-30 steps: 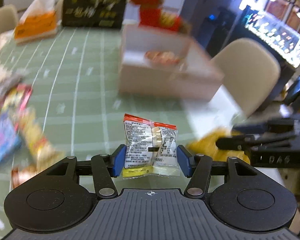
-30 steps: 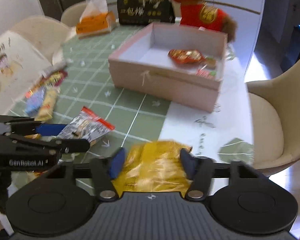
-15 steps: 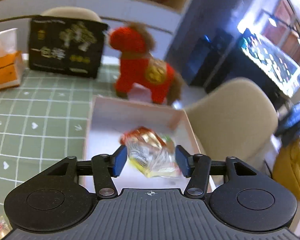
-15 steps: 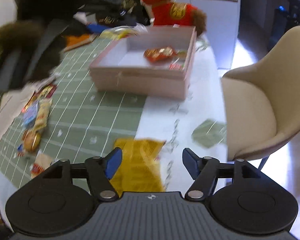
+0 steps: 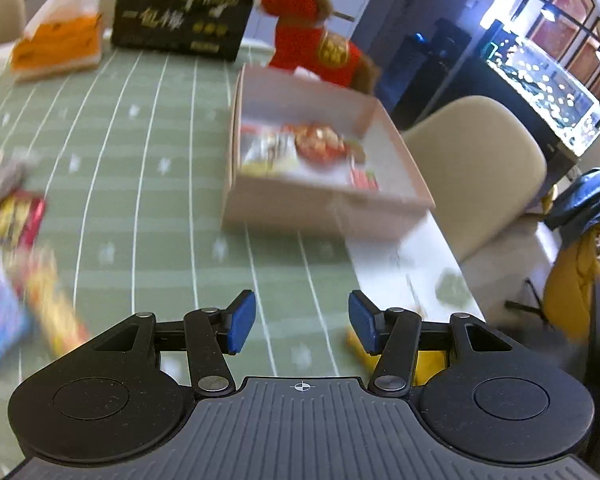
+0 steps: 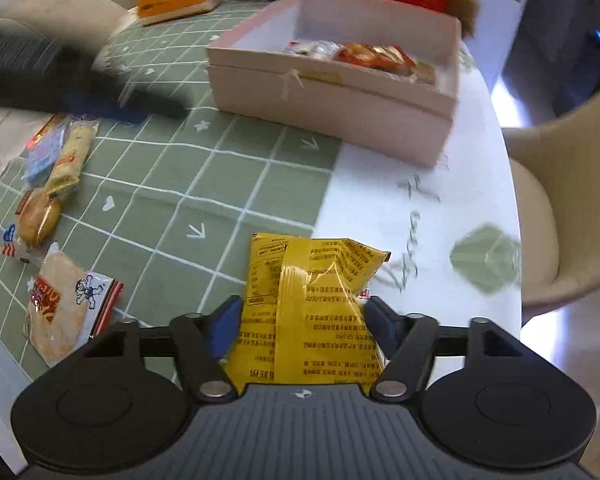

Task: Organize snacks
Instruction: 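Release clear packets into pink box with left tool while right tool drops yellow bag in, then move left tool toward the round bun packet while right tool reaches the rice cracker packet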

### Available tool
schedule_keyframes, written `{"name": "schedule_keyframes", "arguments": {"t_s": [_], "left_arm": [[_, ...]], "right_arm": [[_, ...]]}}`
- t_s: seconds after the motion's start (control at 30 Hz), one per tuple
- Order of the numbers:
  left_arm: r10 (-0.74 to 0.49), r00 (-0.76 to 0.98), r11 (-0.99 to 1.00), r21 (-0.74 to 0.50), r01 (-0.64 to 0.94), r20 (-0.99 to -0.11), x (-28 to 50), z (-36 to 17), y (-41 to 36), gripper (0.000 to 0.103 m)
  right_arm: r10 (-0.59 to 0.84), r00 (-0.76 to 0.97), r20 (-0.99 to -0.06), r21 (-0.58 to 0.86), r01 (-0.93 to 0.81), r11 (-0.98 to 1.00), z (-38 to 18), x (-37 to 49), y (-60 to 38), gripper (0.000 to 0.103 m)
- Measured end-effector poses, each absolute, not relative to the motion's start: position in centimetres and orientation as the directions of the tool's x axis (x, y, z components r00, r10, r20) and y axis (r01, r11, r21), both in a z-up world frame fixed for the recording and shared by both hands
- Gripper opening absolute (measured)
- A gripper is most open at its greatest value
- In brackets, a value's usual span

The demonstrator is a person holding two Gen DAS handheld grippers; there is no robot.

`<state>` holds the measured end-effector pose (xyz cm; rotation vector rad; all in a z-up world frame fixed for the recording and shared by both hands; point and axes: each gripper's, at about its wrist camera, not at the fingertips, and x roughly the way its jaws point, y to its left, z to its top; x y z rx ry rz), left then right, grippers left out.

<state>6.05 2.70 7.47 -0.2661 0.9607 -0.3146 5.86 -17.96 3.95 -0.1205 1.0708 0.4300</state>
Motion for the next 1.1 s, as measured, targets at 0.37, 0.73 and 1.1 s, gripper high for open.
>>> {"name": "schedule_keyframes", "arguments": {"t_s": [0.37, 0.73, 1.1], "left_arm": [[-0.422, 0.476, 0.897, -0.432, 0.094, -0.772, 0.7, 4.6, 4.6, 0.057], [-0.29, 0.583, 0.929, -0.371, -0.021, -0.759, 0.9, 6.3, 9.6, 0.057], [0.059, 0.615, 0.823, -0.31, -0.476, -0.786, 5.3, 4.6, 22.0, 0.057]], "right_arm": [[0.266, 0.671, -0.692, 0.086, -0.289, 0.953, 14.9, 17.5, -19.2, 0.078], [0.252, 0.6, -0.759, 0.037, -0.347, 0.937, 11.2, 14.7, -15.6, 0.081], [0.392, 0.382, -0.837, 0.189, -0.471, 0.862, 6.4, 6.3, -10.2, 0.081]]}}
